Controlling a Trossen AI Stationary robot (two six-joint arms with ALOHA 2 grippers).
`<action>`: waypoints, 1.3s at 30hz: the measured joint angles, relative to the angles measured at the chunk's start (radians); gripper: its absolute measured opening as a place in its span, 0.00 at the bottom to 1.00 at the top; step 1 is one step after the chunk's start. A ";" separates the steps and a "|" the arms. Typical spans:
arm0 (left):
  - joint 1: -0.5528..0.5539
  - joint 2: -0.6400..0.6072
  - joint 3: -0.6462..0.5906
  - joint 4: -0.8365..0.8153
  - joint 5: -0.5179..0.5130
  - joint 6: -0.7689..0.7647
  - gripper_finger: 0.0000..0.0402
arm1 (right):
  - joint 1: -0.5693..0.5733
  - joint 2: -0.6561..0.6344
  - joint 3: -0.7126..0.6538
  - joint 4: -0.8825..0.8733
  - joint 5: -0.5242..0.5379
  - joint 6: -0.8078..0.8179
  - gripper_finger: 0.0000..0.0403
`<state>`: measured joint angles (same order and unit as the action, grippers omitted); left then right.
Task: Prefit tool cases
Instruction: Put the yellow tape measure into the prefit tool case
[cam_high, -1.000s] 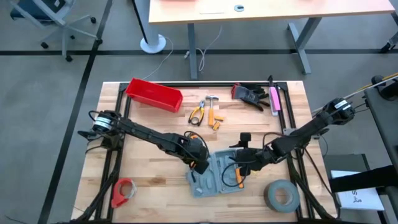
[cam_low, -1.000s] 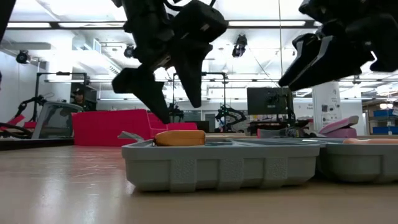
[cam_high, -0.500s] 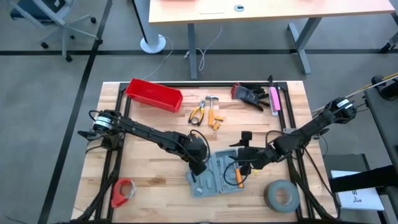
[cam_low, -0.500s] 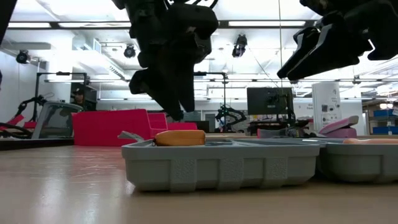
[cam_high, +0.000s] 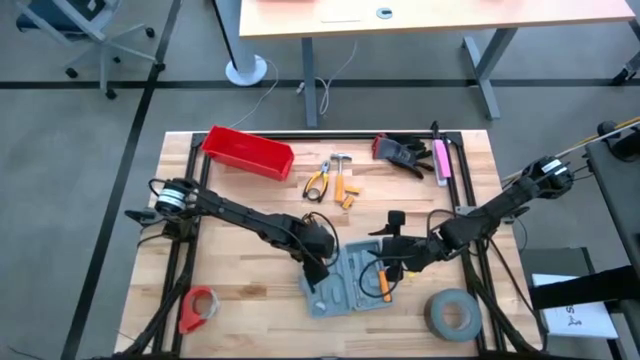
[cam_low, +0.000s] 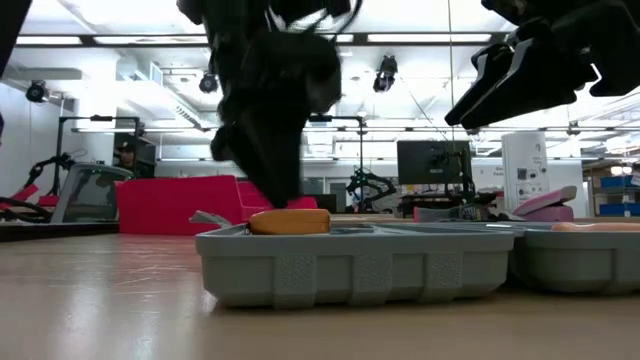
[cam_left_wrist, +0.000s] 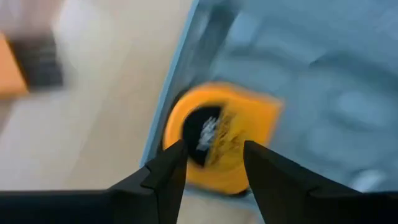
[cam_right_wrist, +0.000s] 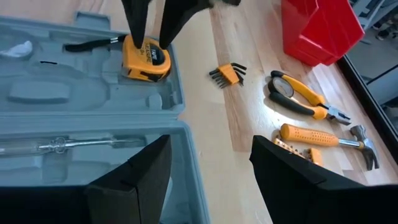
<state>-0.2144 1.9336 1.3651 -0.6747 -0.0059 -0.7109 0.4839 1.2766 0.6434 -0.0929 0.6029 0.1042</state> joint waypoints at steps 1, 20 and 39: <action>-0.001 0.018 0.000 -0.015 0.011 0.000 0.41 | 0.000 0.000 0.000 0.000 0.000 0.000 0.49; 0.005 -0.021 0.073 -0.042 0.015 -0.012 0.39 | 0.000 0.000 0.000 -0.003 0.001 0.018 0.49; -0.005 0.093 0.091 -0.012 0.005 0.011 0.39 | 0.000 0.000 0.000 -0.003 -0.001 0.019 0.49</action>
<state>-0.2191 2.0261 1.4564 -0.6868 -0.0009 -0.6995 0.4835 1.2766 0.6434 -0.0958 0.6022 0.1234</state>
